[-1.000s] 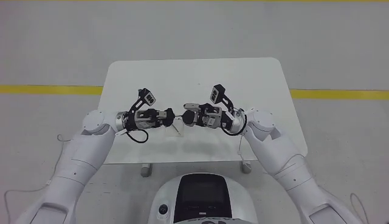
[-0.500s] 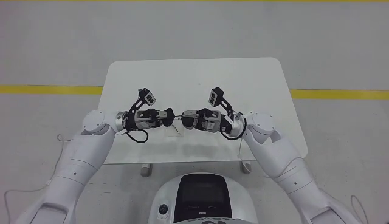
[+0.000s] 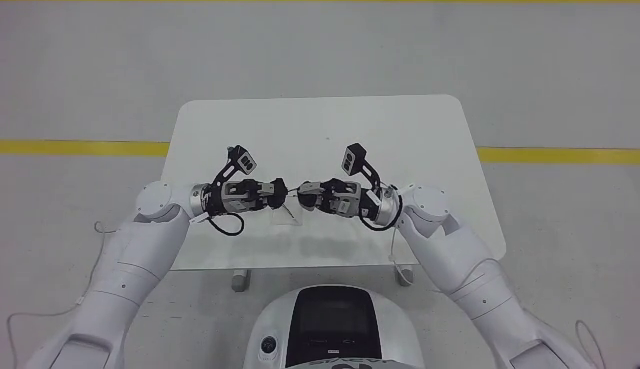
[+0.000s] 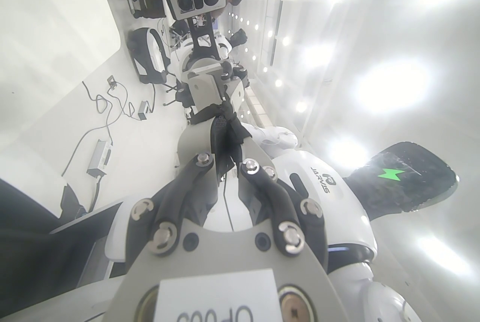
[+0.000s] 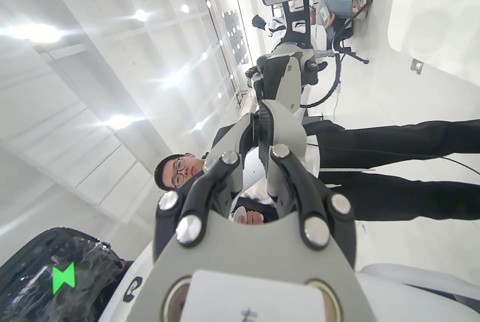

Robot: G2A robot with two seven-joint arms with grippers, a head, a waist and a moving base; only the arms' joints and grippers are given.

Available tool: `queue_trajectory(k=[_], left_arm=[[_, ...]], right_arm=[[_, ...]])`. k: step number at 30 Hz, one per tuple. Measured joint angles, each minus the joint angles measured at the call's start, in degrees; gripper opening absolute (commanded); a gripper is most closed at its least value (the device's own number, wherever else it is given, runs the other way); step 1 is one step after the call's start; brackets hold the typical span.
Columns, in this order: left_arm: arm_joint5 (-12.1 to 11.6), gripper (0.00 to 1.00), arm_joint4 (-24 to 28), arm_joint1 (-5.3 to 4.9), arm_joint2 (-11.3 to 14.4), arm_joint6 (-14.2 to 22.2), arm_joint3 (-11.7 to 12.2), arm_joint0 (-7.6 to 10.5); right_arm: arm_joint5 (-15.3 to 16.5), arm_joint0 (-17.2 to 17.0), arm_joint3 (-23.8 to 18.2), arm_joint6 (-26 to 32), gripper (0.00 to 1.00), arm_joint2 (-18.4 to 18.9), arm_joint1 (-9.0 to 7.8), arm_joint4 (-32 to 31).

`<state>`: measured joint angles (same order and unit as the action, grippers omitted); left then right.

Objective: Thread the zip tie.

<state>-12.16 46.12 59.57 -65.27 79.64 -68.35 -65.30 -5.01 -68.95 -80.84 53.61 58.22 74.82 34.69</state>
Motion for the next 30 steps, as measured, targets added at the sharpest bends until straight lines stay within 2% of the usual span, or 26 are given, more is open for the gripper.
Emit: queue_trajectory(k=[12,15,17,24,25,26,27,28,29,30], left_arm=[[0.0,0.0,0.0,0.0,0.0,0.0,0.0,0.0],[0.0,0.0,0.0,0.0,0.0,0.0,0.0,0.0],[0.0,0.0,0.0,0.0,0.0,0.0,0.0,0.0],[0.0,0.0,0.0,0.0,0.0,0.0,0.0,0.0],[0.0,0.13,0.0,0.0,0.0,0.0,0.0,0.0],[0.0,0.36,0.0,0.0,0.0,0.0,0.0,0.0],[0.0,0.78,0.0,0.0,0.0,0.0,0.0,0.0],[0.0,0.96,0.0,0.0,0.0,0.0,0.0,0.0],[0.0,1.0,0.0,0.0,0.0,0.0,0.0,0.0],[0.0,1.0,0.0,0.0,0.0,0.0,0.0,0.0]], right_arm=[[0.36,0.41,0.74,-0.49,0.09,-0.36,-0.05,0.49],[0.22,0.58,0.86,-0.42,0.06,-0.46,-0.08,0.49],[0.07,0.71,0.95,-0.38,0.0,-0.54,-0.1,0.44],[-0.17,1.0,1.12,-0.33,0.0,-0.66,-0.22,0.14],[-0.16,1.01,1.14,-0.33,0.0,-0.62,-0.24,0.11],[-0.13,1.01,1.15,-0.35,0.0,-0.56,-0.26,0.12],[-0.06,0.97,1.15,-0.44,0.0,-0.46,-0.3,0.2],[0.0,0.9,1.15,-0.56,0.0,-0.38,-0.31,0.34],[0.05,0.83,1.17,-0.71,0.0,-0.28,-0.33,0.5],[0.11,0.72,1.21,-0.99,0.0,-0.16,-0.35,0.71]])
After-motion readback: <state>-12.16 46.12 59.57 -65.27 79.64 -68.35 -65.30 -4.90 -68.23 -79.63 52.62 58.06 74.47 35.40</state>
